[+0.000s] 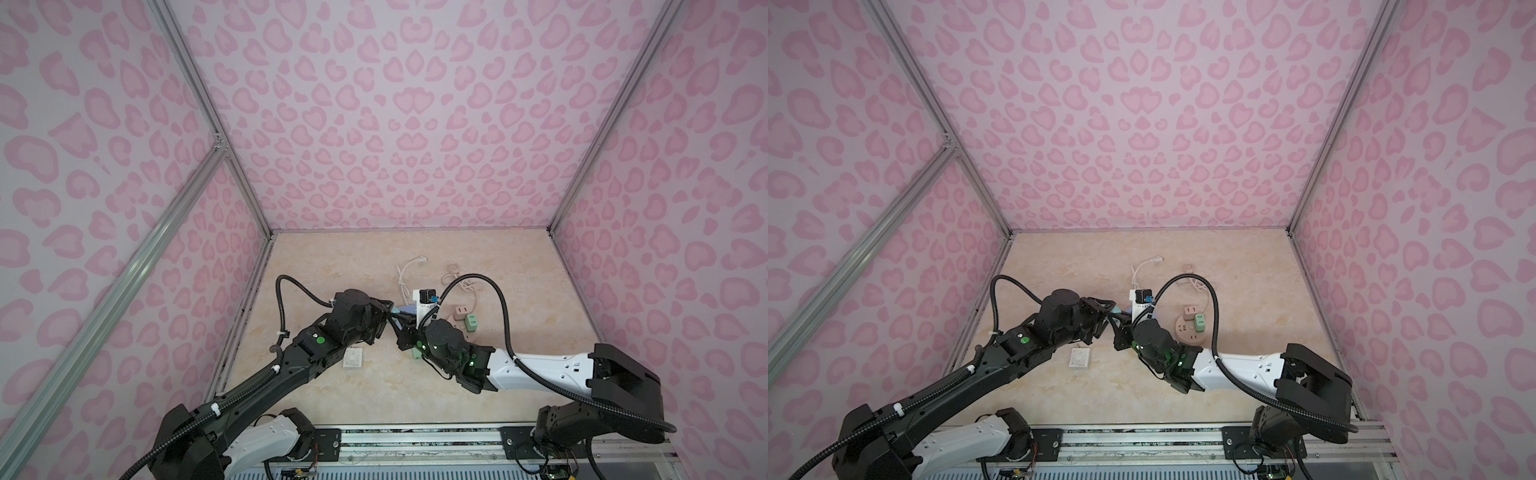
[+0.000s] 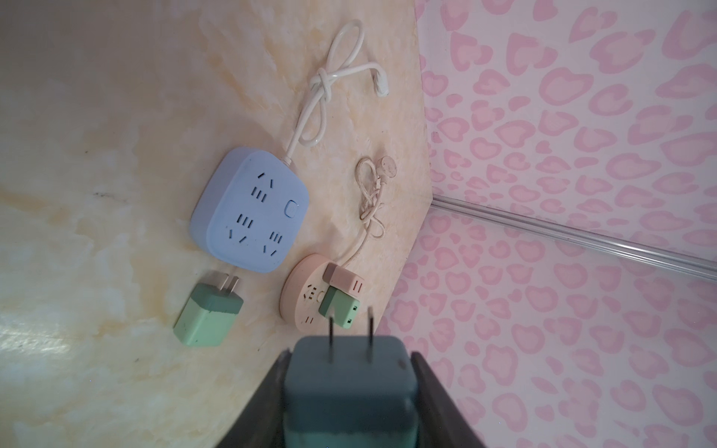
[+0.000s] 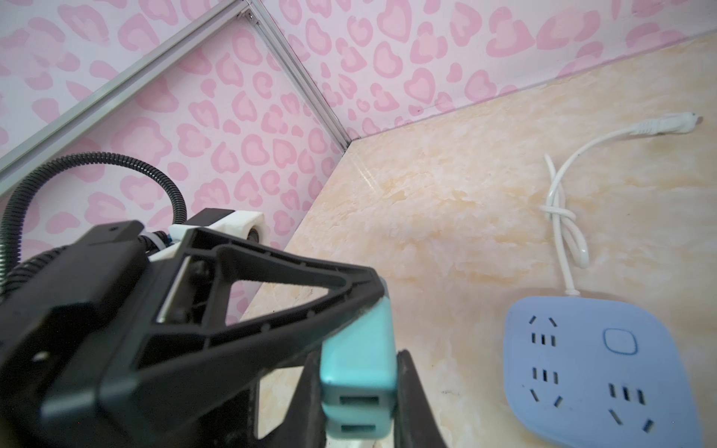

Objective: Insert the plug

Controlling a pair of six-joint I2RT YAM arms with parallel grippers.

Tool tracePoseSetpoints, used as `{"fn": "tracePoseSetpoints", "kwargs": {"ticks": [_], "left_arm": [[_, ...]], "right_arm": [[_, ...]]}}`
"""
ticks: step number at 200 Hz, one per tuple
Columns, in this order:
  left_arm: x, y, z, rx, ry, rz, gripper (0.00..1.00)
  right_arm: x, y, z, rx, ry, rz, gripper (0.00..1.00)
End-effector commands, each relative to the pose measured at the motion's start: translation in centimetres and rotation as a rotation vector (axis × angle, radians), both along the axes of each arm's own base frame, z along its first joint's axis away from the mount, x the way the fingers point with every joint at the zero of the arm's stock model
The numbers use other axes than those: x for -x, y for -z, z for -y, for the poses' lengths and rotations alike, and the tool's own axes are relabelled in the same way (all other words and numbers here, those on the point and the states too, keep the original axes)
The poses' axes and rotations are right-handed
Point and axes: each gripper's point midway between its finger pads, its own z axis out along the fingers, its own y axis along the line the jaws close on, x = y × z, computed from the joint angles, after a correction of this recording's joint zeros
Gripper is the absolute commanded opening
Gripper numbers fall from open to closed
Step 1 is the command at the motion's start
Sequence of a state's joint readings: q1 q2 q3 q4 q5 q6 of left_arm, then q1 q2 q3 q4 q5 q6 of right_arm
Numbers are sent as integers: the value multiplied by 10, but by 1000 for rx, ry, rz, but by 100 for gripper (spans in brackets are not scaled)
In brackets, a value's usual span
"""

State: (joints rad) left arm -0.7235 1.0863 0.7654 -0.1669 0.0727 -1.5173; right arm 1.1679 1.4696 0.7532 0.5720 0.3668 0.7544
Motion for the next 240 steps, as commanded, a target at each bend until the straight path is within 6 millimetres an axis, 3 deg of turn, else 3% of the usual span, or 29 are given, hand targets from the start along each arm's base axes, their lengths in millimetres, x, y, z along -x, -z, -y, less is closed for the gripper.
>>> {"fn": "tracePoseSetpoints", "kwargs": {"ticks": [1,20,45,69,106,131,184,208,240], "left_arm": [[4,-9,10,48,48,14,6],[4,-8,11,45,54,15,23],[3,-12,7,5,57,29,65],[1,-21,-7,-74,42,58,81],[5,-35,-39,-225,23,127,85],[14,-28,-68,-405,47,144,85],[39,-25,-124,-669,60,174,83],[44,-30,-136,-702,47,195,83],[42,-31,-133,-714,63,215,83]], "right_arm": [[0,1,-3,2,-9,15,1],[1,0,-4,-2,-18,11,0],[3,4,-5,1,-36,-7,0],[4,11,-1,12,-62,-65,0],[3,29,20,89,-89,-222,0],[5,35,37,206,-147,-321,0],[23,40,91,617,-297,-554,0],[18,34,105,718,-326,-631,0],[5,21,101,755,-358,-638,0]]}}
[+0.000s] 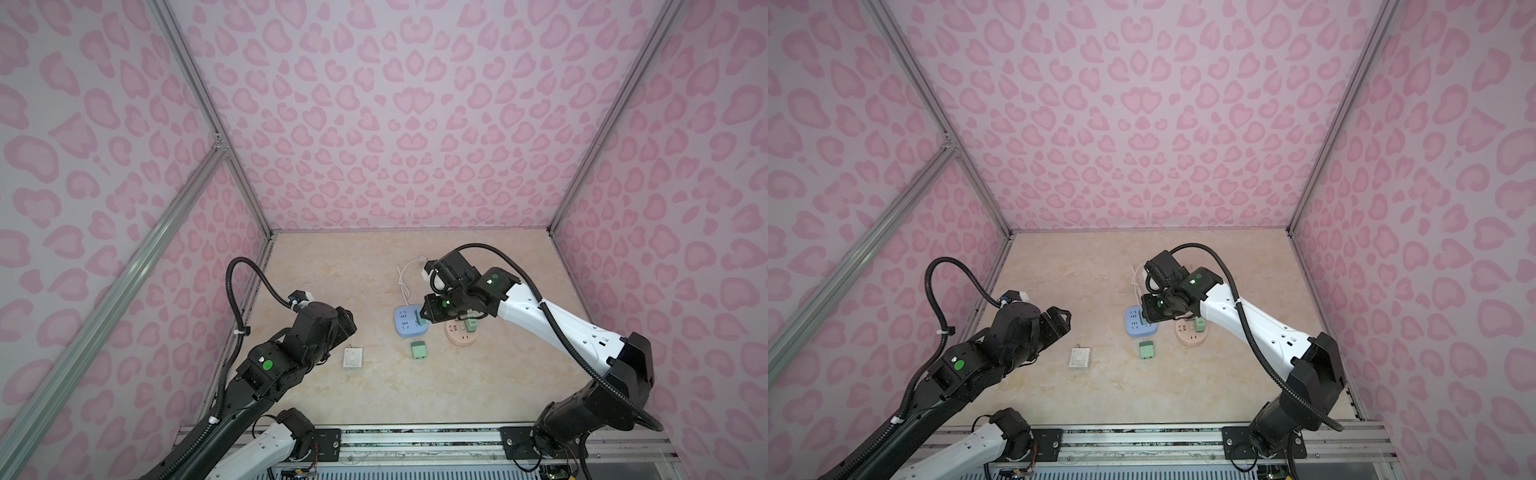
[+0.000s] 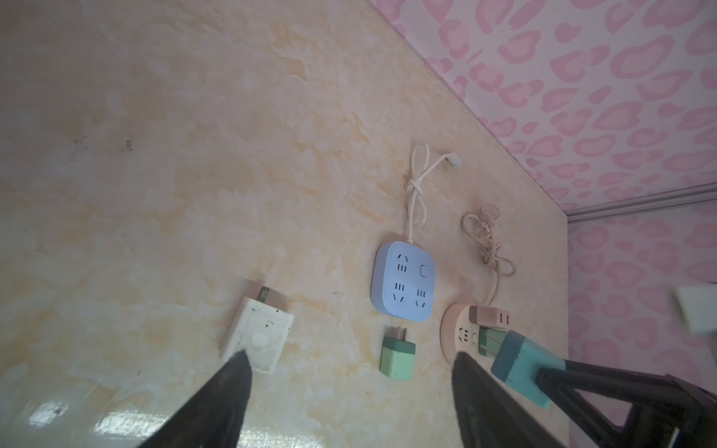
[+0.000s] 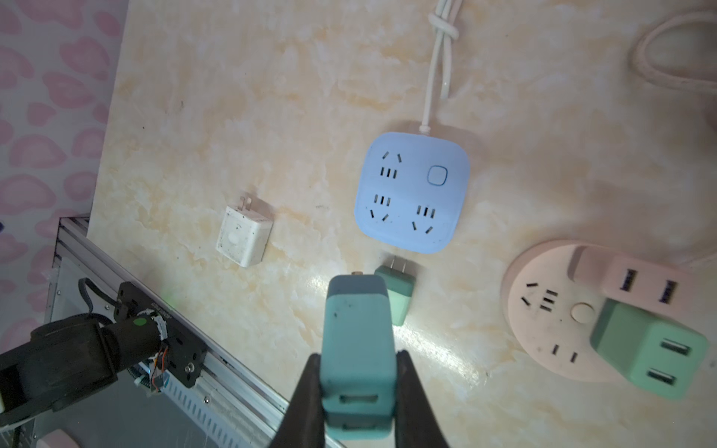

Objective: Insert the plug
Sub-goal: 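Carry the held adapter with the right gripper over the round strip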

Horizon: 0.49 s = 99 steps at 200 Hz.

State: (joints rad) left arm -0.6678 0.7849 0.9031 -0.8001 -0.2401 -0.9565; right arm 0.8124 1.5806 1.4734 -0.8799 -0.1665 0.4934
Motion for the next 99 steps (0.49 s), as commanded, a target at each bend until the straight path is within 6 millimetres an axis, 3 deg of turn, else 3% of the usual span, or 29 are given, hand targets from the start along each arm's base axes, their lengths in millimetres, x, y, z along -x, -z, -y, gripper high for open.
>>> {"fn": "tracePoseSetpoints", "kwargs": {"ticks": [1,32,99], "left_arm": [[-2,-1,-6,-63,9,15,83],[-7,10,5,-64,45,-11,82],[-14,33,28,-48,108,-76,81]], "right_arm": [[22,10,19,109,-89,-109,0],[7,6,22,100,-78,-121,0],[-13,20,79,267,21,-112,0]]}}
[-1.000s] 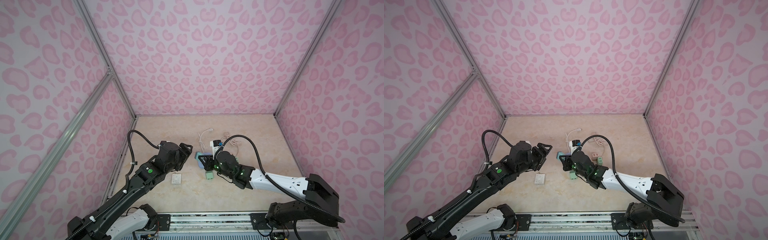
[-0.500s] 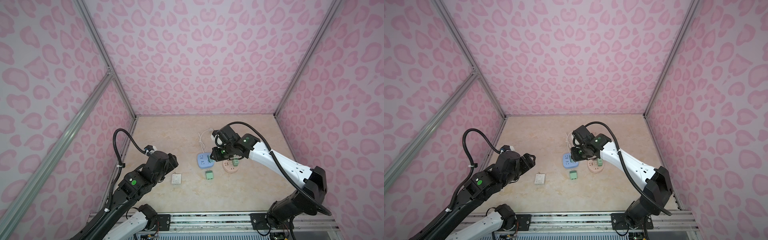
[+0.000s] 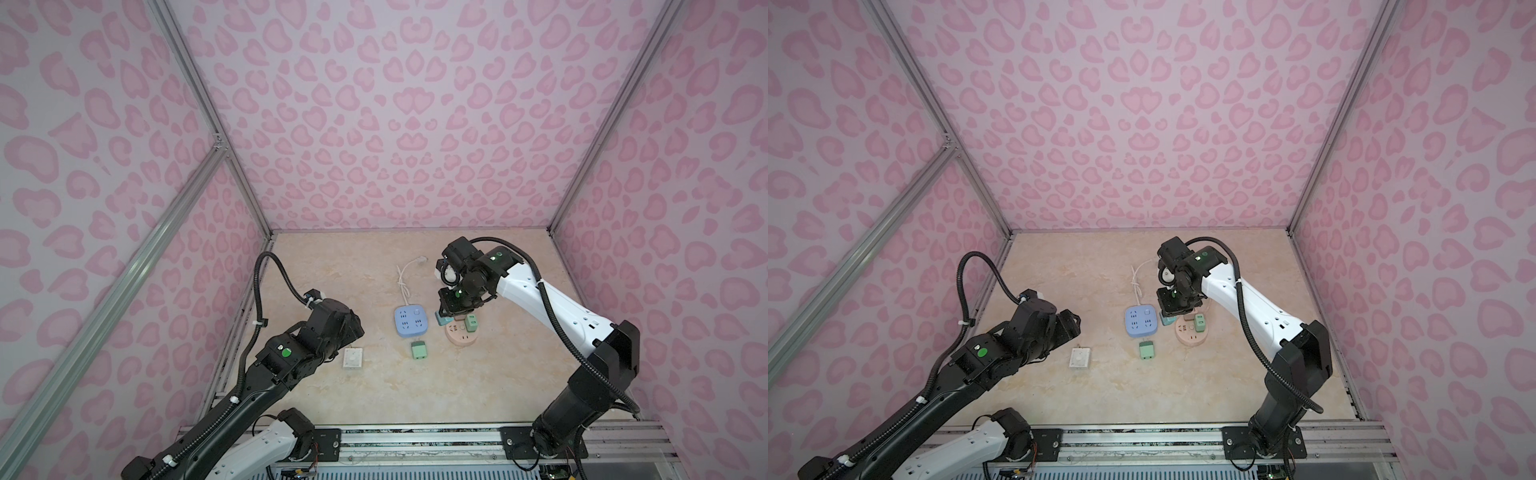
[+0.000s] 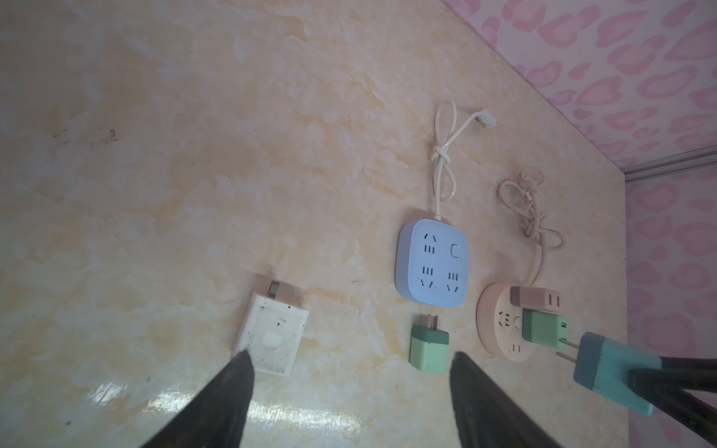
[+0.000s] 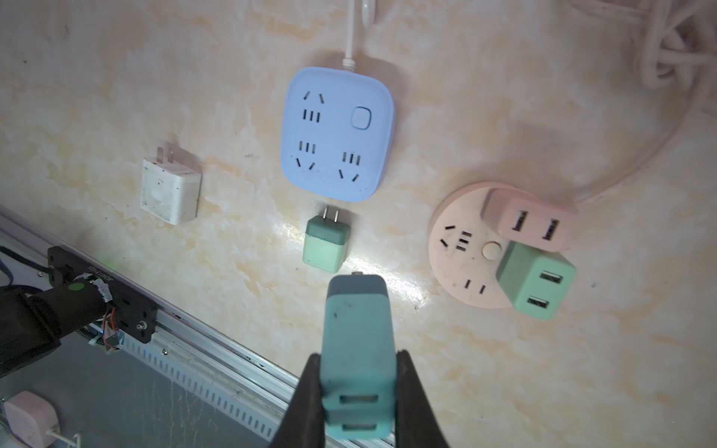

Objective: Insert the plug
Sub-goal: 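Carry the held adapter with the right gripper over the round strip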

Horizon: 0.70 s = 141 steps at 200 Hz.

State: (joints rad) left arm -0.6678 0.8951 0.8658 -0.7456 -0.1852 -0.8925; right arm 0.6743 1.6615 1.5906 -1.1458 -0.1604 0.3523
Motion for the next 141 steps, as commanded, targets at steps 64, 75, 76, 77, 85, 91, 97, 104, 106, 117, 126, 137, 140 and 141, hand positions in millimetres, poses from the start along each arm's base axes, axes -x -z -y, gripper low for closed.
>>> {"fn": "tracePoseSetpoints", "kwargs": {"ticks": [64,75,76,77,85,91,97,104,106,117,126,137,140,141], "left_arm": [[-9,11,16,33,25,-15,80],[-8,12,17,34,28,-20,80],[-8,12,17,35,28,-21,80],[-8,13,17,34,28,-22,80],[-7,14,16,31,28,-25,80],[-7,15,16,32,28,-26,80],[-6,15,15,32,26,-26,80],[-6,16,14,31,22,-26,80],[-6,16,14,32,22,-25,80],[-6,18,14,34,19,-27,80],[-6,20,15,33,20,-30,80],[-6,21,15,32,21,-33,80],[-7,21,16,32,21,-34,80],[-7,22,15,31,21,-35,80]], "right_arm": [[-5,32,44,161,63,11,0],[-8,36,45,172,77,23,0],[-9,36,46,173,79,25,0],[-9,36,46,174,81,26,0],[-12,38,46,177,90,37,0],[-15,38,47,178,100,45,0],[-17,39,47,176,110,52,0],[-19,40,48,174,120,56,0],[-20,40,47,172,123,58,0],[-22,44,47,162,135,61,0],[-23,48,46,162,142,55,0],[-24,52,45,167,152,46,0],[-24,53,46,169,155,45,0],[-25,54,46,169,156,44,0]]}}
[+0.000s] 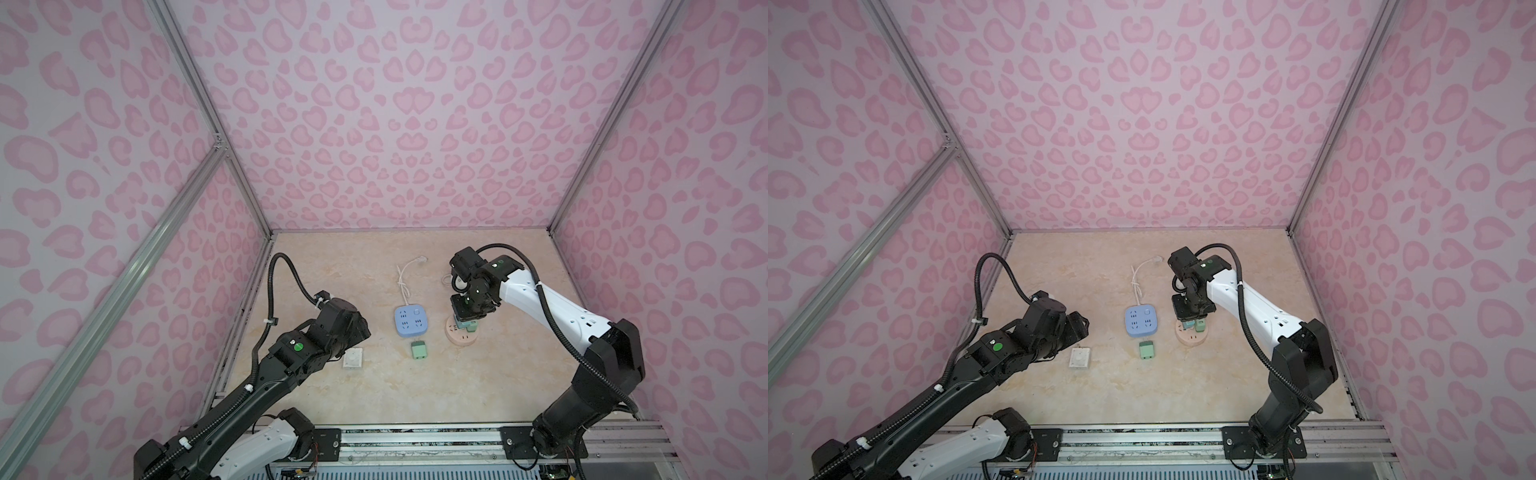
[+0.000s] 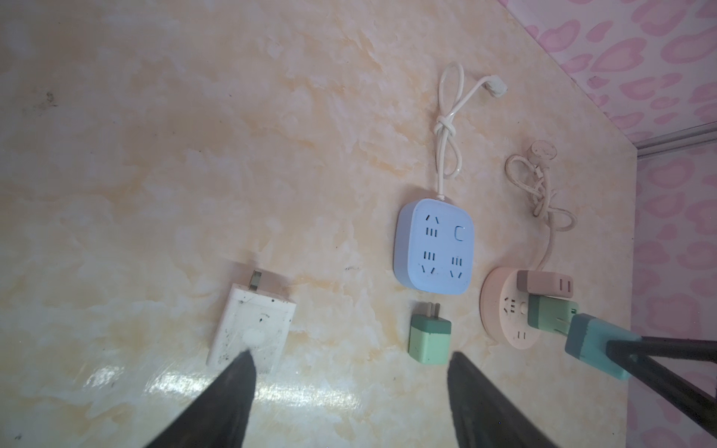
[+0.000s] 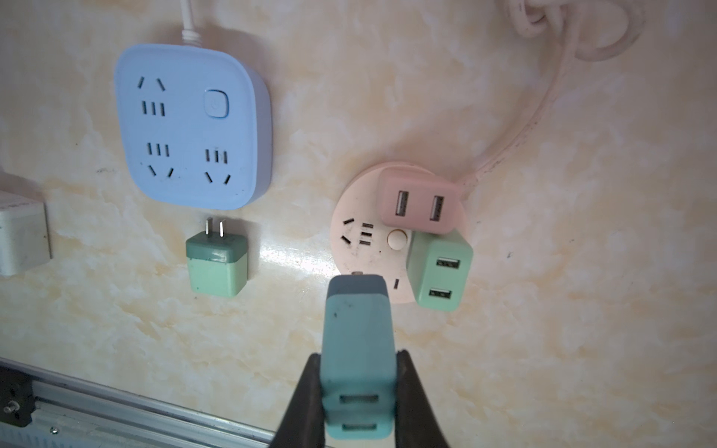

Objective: Insert the plug

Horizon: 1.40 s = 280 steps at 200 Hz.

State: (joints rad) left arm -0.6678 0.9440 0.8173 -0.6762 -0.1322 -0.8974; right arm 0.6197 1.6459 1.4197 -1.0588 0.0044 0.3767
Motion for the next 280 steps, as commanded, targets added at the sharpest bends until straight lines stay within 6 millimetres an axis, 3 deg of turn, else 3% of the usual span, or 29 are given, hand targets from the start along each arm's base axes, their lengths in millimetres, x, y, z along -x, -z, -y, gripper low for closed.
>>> {"fn": "tracePoseSetpoints", "kwargs": {"ticks": [1,172,280], "left_arm": [[-4,0,2,13,-10,12,80],[-6,13,8,1,22,-5,80],[-4,17,6,0,18,-9,80]], "right_arm": [[-9,9,-1,4,37,11,0],[-10,38,-10,25,94,0,0],[-8,45,-6,53,100,0,0]]}}
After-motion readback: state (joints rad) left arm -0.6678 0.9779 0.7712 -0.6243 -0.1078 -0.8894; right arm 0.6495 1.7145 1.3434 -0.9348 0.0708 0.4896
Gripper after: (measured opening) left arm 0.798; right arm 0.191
